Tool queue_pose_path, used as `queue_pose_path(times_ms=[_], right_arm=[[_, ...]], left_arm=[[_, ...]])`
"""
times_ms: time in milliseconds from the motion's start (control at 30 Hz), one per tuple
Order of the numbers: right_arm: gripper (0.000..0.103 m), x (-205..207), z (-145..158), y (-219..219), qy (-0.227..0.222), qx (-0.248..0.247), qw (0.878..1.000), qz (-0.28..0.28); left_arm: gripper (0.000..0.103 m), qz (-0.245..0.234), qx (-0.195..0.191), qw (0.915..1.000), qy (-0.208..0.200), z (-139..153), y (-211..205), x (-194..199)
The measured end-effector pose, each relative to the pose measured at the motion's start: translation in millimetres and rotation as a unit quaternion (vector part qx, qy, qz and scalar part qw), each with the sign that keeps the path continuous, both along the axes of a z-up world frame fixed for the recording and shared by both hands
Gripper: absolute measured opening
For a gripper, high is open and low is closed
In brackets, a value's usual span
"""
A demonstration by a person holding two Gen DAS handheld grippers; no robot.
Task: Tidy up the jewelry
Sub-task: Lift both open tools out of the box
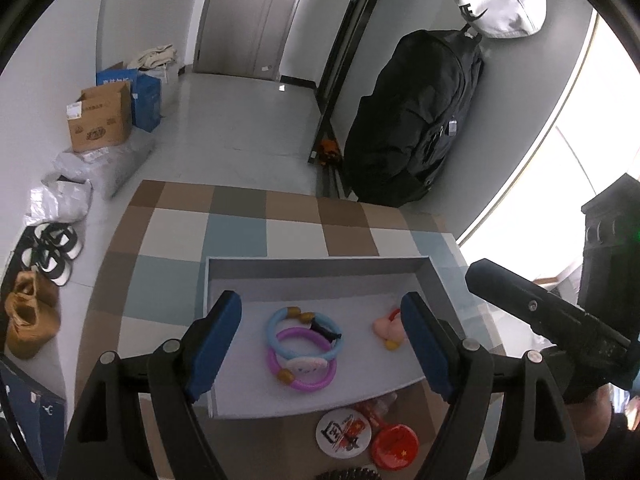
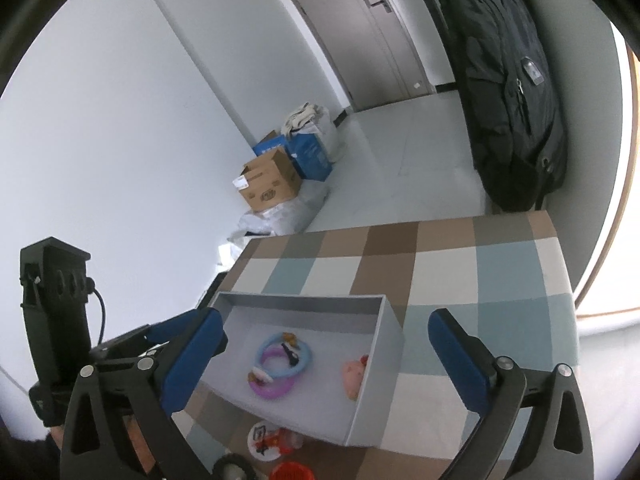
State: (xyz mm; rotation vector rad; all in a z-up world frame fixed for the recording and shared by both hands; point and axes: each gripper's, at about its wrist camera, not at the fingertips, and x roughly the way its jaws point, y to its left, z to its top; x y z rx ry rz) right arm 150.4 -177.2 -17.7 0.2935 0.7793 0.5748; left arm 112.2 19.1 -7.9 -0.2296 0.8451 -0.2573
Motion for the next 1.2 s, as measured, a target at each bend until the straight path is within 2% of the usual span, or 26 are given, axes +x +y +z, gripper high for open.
queue_pose_path(times_ms=[300, 667, 933, 1200], right_arm=[[0.103, -28, 3, 1, -0.022, -0.032, 0.999, -0.002], [0.103, -53, -6, -10, -0.004, -0.041, 0.999, -0.014], [0.103, -61, -9, -16, 0.01, -0.04, 0.999, -0.019], [0.103, -64, -7, -20, 0.012, -0.039, 0.999, -0.022]], left_arm=[[0.08, 0.015, 0.003, 0.9999, -0.006, 5, 1, -23], [0.08, 0.013, -0.02, 0.9997, 0.0, 5, 8, -46], [0.08, 0.002, 0.029, 0.9984, 0.049, -18, -2, -48], [0.08, -0.028, 0.093, 0.9904, 0.099, -45, -24, -41]])
